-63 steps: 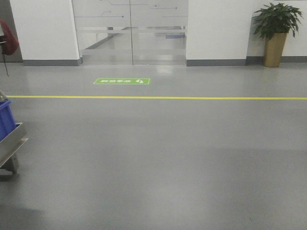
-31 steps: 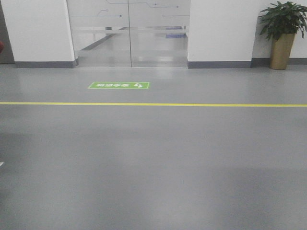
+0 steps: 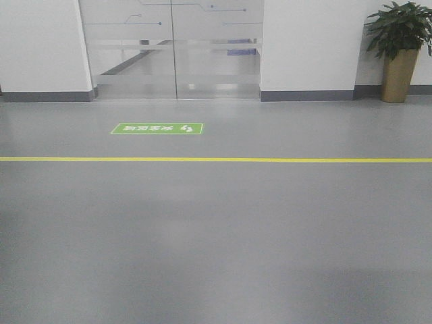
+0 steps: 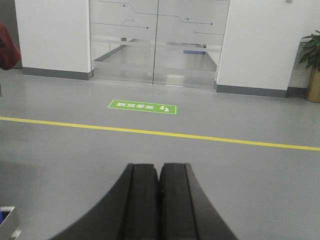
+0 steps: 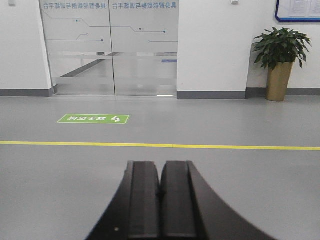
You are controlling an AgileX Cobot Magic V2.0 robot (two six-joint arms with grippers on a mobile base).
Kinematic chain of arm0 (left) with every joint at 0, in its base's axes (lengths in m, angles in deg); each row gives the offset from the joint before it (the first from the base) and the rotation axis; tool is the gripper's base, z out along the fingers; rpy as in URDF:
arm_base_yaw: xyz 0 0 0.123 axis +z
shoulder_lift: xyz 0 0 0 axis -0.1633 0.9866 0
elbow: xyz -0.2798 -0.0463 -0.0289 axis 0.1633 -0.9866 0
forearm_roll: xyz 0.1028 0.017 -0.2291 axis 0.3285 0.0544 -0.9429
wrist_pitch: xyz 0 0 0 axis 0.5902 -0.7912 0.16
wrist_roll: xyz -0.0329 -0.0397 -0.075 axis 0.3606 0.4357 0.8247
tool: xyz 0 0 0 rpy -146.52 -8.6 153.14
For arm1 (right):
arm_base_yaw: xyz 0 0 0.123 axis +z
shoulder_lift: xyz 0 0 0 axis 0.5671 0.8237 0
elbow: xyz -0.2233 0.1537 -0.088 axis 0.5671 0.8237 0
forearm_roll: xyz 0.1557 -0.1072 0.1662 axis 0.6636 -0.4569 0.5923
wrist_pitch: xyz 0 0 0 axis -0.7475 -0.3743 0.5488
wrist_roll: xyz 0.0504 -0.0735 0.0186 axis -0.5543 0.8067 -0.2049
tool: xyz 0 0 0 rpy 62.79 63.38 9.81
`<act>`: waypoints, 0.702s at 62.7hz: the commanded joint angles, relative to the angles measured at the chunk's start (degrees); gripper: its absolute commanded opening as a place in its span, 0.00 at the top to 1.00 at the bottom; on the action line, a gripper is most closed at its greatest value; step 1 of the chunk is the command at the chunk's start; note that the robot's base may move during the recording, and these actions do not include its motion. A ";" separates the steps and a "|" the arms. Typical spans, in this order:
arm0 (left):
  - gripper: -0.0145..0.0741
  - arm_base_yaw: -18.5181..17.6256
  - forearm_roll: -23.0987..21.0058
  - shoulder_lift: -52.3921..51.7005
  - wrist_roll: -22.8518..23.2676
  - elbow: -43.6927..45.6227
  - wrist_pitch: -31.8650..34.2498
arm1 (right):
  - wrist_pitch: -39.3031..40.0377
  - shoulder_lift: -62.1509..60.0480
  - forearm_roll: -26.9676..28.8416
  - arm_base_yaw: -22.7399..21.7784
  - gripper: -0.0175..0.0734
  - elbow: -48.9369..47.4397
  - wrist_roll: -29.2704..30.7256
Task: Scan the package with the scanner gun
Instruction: 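Drive the base forward along the floor past the blue bin shelves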
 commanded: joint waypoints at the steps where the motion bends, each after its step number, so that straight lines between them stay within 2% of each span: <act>1: 0.94 -0.09 0.15 -0.22 0.10 0.18 0.89 | 1.08 -0.10 0.12 0.04 0.99 0.02 0.00; 44: 0.94 -0.09 0.15 -0.22 0.10 0.18 0.89 | 1.08 -0.10 0.12 0.04 0.99 0.02 0.00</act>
